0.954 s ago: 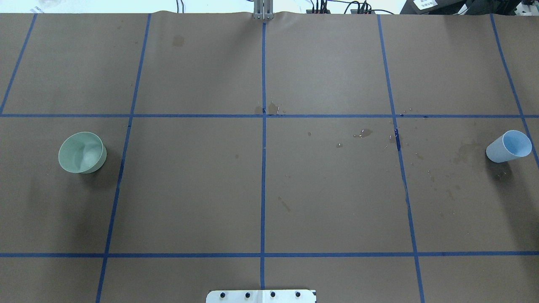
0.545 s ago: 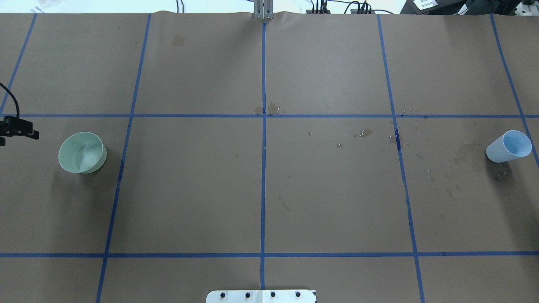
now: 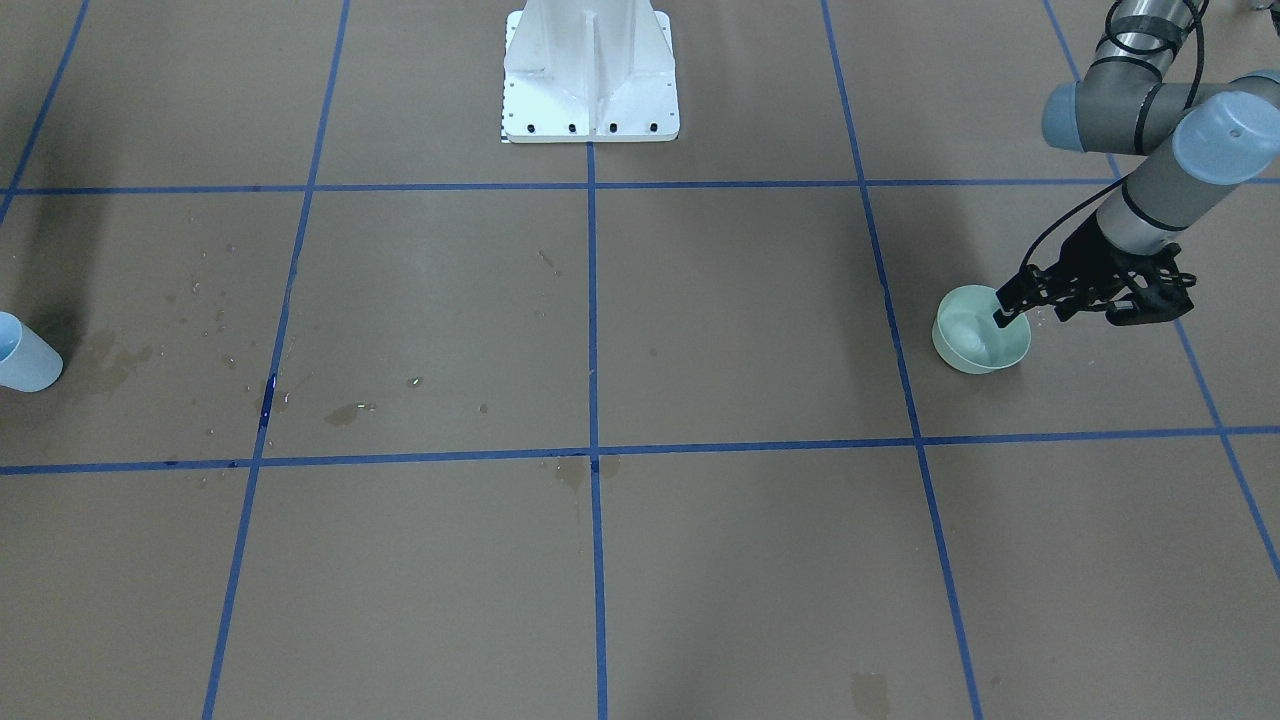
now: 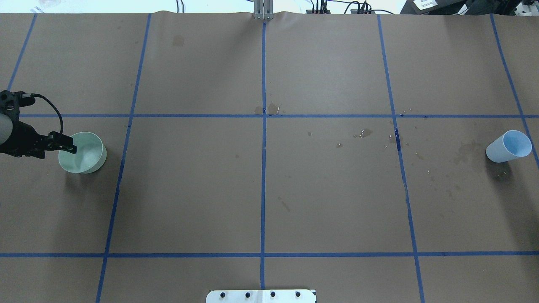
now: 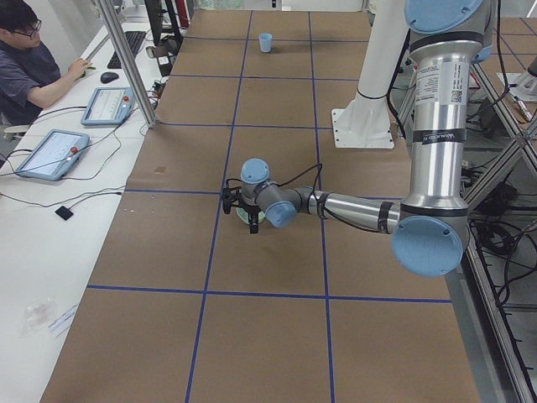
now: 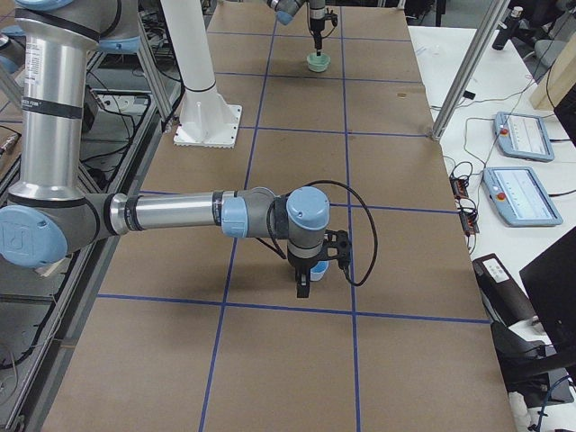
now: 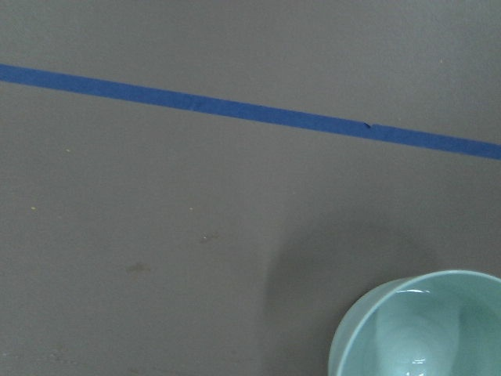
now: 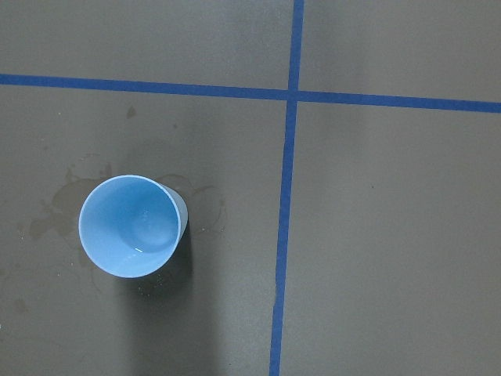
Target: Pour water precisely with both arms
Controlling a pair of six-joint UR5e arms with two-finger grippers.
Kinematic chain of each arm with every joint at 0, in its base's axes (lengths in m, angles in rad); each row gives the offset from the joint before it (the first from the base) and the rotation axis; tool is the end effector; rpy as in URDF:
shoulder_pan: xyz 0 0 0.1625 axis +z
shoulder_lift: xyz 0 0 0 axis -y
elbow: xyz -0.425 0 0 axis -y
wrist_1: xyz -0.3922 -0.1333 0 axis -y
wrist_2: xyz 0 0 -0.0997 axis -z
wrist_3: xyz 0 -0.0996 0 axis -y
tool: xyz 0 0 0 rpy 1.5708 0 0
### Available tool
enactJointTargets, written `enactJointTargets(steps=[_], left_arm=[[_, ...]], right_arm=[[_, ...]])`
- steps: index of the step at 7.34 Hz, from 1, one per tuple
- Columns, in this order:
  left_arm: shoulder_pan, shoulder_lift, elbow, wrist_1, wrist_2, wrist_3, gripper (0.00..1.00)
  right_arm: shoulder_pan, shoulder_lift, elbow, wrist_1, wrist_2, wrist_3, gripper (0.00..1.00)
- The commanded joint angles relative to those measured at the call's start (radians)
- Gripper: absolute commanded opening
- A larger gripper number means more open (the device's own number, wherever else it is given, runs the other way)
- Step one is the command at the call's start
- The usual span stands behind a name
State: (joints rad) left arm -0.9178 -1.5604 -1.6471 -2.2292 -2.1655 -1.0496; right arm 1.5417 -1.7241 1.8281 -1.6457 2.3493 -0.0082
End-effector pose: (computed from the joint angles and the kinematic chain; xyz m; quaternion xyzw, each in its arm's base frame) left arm 0.2521 -0.4571 0.5574 0.0172 0.4353 -0.0744 0.8970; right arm 0.0509 -0.4286 0.6098 0.0095 -0.3796 -0.0228 0.9248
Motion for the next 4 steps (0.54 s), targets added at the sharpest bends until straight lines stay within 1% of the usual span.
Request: enactJointTargets(steps=[1, 2, 3, 4], left_arm=[[0.020, -0.010, 0.007, 0.000, 0.003, -0.015, 0.69], [0.020, -0.009, 0.013, 0.000, 0.003, -0.013, 0.51], [0.019, -0.009, 0.013, 0.000, 0.006, -0.013, 0.24], [0.019, -0.009, 0.007, 0.000, 0.009, -0.015, 0.00]], right_arm=[[0.000, 0.000, 0.000, 0.000, -0.001, -0.001, 1.00], [0.000, 0.000, 0.000, 0.000, -0.001, 0.001, 1.00], [0.000, 0.000, 0.000, -0.002, -0.001, 0.001, 1.00], [0.000, 0.000, -0.004, -0.003, -0.001, 0.001, 1.00]])
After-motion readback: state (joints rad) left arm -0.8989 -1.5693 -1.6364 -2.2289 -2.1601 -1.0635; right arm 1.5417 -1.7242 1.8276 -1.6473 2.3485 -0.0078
